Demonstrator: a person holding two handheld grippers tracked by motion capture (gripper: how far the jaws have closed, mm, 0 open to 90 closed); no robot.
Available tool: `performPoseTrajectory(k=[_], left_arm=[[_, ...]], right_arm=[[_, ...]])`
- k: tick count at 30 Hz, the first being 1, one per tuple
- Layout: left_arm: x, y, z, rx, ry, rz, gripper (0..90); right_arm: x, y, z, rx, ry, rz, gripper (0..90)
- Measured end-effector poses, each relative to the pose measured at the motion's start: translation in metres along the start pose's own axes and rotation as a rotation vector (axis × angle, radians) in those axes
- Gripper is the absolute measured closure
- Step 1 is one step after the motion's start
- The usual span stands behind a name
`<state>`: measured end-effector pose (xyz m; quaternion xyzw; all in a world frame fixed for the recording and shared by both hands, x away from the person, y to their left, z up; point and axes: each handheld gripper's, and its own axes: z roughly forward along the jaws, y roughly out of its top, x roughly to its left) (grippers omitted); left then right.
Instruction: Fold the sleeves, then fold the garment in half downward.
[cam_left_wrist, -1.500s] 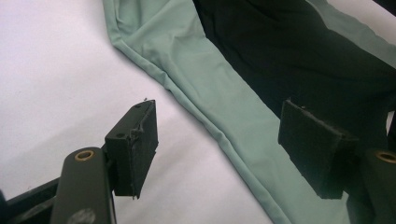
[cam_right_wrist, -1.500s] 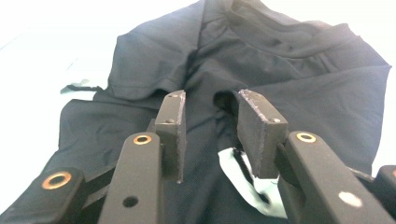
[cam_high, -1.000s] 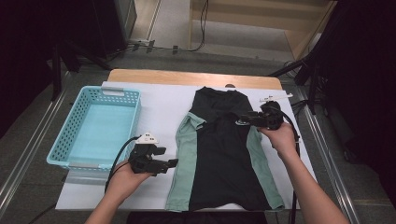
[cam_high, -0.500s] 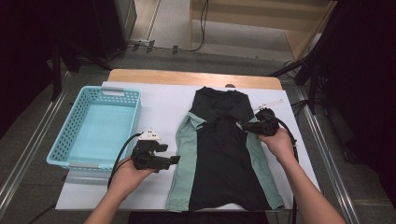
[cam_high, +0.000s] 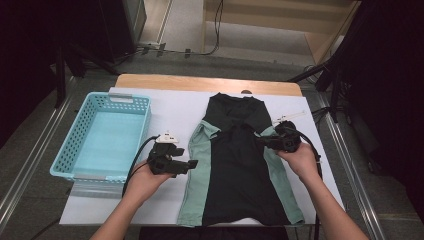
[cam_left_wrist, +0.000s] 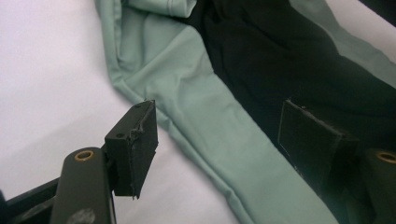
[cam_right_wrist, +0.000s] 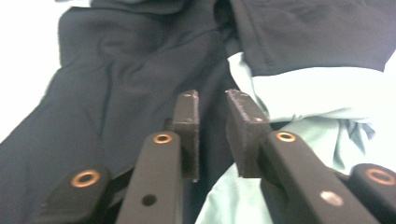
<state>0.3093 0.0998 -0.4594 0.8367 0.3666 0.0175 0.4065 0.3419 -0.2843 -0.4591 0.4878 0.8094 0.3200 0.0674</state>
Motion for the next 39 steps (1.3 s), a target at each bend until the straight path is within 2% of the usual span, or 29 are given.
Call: performPoseTrajectory(k=[3,8,13,19,26,28,33,39], left_arm=[[0.004,0.004,0.003,-0.001,0.003,-0.009,29.5],[0.010,0.008,0.009,0.005,-0.010,-0.028,29.5],[0.011,0.010,0.015,0.024,-0.022,-0.028,29.4],[0.015,0.014,0.022,0.025,-0.031,-0.030,24.8],[0.019,0.018,0.025,0.022,-0.022,-0.037,24.2],[0.021,0.020,0.026,0.023,-0.027,-0.051,25.4],[0.025,0.027,0.030,0.025,-0.008,-0.065,26.4],[0.027,0.034,0.035,0.024,0.013,-0.053,26.5]], right_arm=[[0.004,-0.004,-0.008,-0.048,0.021,-0.016,60.6],[0.005,-0.013,-0.012,-0.082,0.036,-0.024,47.5],[0.004,-0.029,-0.017,-0.116,0.054,-0.003,42.0],[-0.004,-0.035,-0.025,-0.159,0.049,0.019,38.4],[-0.009,-0.036,-0.021,-0.156,0.042,0.025,36.8],[-0.008,-0.037,-0.020,-0.151,0.041,0.030,36.3],[-0.010,-0.037,-0.019,-0.175,0.038,0.031,35.0],[-0.017,-0.042,-0.017,-0.161,0.029,0.046,34.9]])
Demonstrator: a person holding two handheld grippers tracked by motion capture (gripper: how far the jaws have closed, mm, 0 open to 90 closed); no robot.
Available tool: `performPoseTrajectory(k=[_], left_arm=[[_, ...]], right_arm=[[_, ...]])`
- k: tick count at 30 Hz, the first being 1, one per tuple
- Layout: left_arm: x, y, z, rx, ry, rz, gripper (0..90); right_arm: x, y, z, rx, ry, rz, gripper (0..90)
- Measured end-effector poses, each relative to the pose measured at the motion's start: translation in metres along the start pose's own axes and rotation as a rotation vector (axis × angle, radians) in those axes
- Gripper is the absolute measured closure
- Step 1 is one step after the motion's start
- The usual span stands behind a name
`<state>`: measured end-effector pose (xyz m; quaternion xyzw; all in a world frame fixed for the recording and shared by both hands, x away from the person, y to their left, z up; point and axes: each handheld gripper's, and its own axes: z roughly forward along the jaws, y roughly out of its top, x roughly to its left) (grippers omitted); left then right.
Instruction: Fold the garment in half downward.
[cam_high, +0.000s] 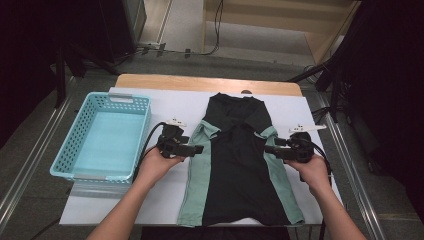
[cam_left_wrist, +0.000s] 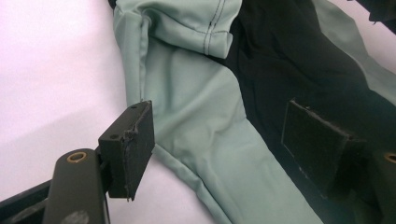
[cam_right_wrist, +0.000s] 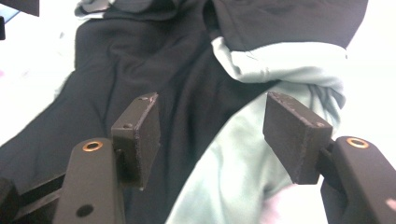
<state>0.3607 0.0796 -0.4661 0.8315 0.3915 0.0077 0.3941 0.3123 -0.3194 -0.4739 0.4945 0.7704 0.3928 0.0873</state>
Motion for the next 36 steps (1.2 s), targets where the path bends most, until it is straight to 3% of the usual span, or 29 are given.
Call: performPoseTrajectory(k=[9,36], left_arm=[[0.005,0.010,0.008,0.012,0.001,0.001,26.6],[0.015,0.035,0.023,-0.005,0.041,0.011,27.3]], right_arm=[[-0.010,0.000,-0.002,-0.010,-0.024,0.032,34.9],[-0.023,0.009,0.007,-0.008,-0.060,0.043,34.9]])
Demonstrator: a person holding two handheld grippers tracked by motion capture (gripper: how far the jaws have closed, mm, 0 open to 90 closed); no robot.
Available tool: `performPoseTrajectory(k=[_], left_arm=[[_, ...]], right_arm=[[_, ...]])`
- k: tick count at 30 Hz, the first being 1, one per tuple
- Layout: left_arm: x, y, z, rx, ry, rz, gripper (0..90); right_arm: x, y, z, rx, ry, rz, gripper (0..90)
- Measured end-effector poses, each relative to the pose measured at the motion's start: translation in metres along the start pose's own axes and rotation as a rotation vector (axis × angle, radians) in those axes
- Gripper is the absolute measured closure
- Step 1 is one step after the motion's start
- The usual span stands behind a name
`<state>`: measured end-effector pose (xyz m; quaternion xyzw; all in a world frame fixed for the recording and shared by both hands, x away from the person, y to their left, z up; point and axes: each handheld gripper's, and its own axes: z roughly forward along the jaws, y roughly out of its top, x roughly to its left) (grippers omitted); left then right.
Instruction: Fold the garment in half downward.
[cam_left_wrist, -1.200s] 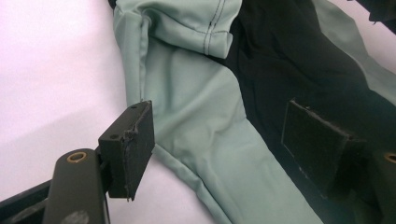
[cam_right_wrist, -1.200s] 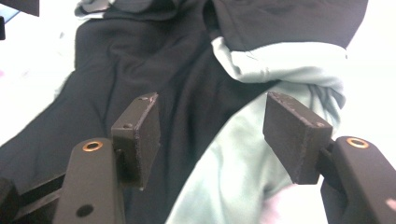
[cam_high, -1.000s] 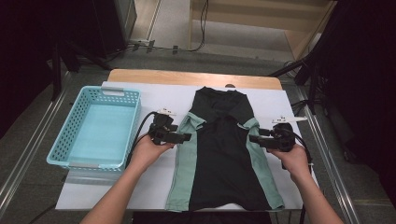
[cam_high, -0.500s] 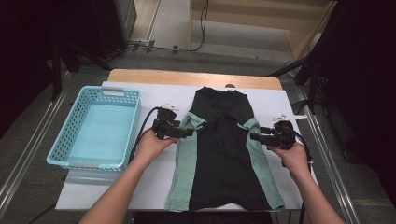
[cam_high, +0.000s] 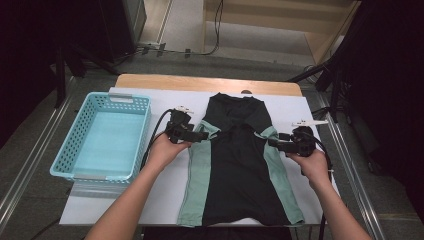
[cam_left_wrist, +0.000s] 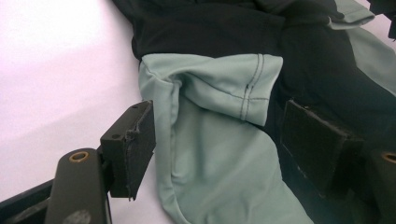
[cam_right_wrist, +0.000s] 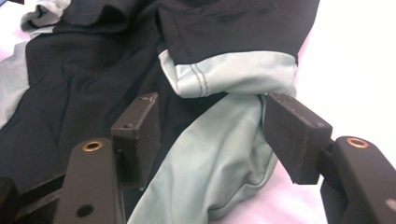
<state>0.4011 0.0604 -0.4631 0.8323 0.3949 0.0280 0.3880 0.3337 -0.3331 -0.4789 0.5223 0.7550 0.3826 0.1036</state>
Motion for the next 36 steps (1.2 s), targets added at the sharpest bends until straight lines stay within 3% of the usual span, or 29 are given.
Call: performPoseTrajectory(k=[5,11,22,27,36], left_arm=[[0.004,0.009,0.002,0.001,0.004,-0.001,27.3],[0.003,0.018,0.009,0.008,0.026,0.029,27.2],[0.008,0.030,0.018,0.001,0.059,0.029,27.3],[0.009,0.036,0.021,-0.032,0.066,0.030,28.0],[0.008,0.046,0.026,-0.013,0.084,0.041,27.9]], right_arm=[[-0.002,0.007,0.002,-0.002,-0.005,-0.003,35.1],[-0.002,0.013,0.005,0.006,-0.001,-0.003,34.9],[-0.006,0.022,0.011,0.012,-0.013,-0.006,34.8],[-0.011,0.026,0.017,0.015,0.001,0.014,34.1],[-0.015,0.040,0.009,-0.017,-0.008,0.010,34.2]])
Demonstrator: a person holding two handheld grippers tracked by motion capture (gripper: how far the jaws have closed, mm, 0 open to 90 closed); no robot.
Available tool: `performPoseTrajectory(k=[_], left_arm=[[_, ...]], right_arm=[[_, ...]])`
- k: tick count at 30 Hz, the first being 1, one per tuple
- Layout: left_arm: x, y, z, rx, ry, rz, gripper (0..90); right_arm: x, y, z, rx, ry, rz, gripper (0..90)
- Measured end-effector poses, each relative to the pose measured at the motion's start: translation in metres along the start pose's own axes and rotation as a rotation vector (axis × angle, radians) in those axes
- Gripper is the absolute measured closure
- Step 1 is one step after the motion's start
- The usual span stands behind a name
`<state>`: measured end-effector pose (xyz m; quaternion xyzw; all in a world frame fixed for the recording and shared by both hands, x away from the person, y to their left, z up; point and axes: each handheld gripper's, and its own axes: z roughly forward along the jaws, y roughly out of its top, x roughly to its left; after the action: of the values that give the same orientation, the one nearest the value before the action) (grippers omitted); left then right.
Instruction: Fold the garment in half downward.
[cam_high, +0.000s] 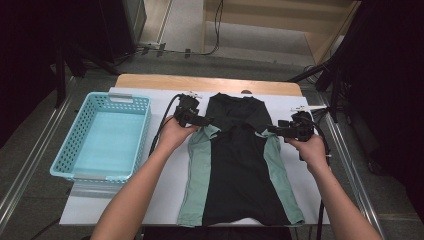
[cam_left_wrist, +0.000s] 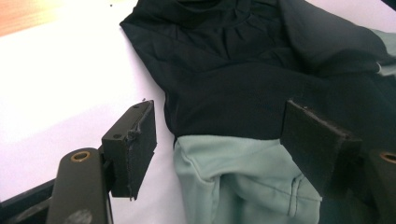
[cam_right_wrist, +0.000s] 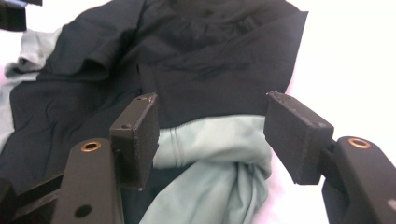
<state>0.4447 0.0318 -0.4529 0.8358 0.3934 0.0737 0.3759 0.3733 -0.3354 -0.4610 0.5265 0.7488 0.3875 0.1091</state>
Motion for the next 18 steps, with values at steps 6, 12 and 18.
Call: performPoseTrajectory(k=[6,12,18], left_arm=[[0.001,0.005,0.005,0.010,0.007,0.003,28.0],[0.003,0.008,0.011,0.014,0.016,0.011,28.0],[0.007,0.010,0.022,0.023,0.032,0.010,27.9]], right_arm=[[-0.004,0.008,0.001,0.012,-0.018,-0.002,34.1],[-0.009,0.016,0.011,0.010,-0.039,-0.001,34.1],[-0.010,0.020,0.026,0.028,-0.062,-0.023,34.1]])
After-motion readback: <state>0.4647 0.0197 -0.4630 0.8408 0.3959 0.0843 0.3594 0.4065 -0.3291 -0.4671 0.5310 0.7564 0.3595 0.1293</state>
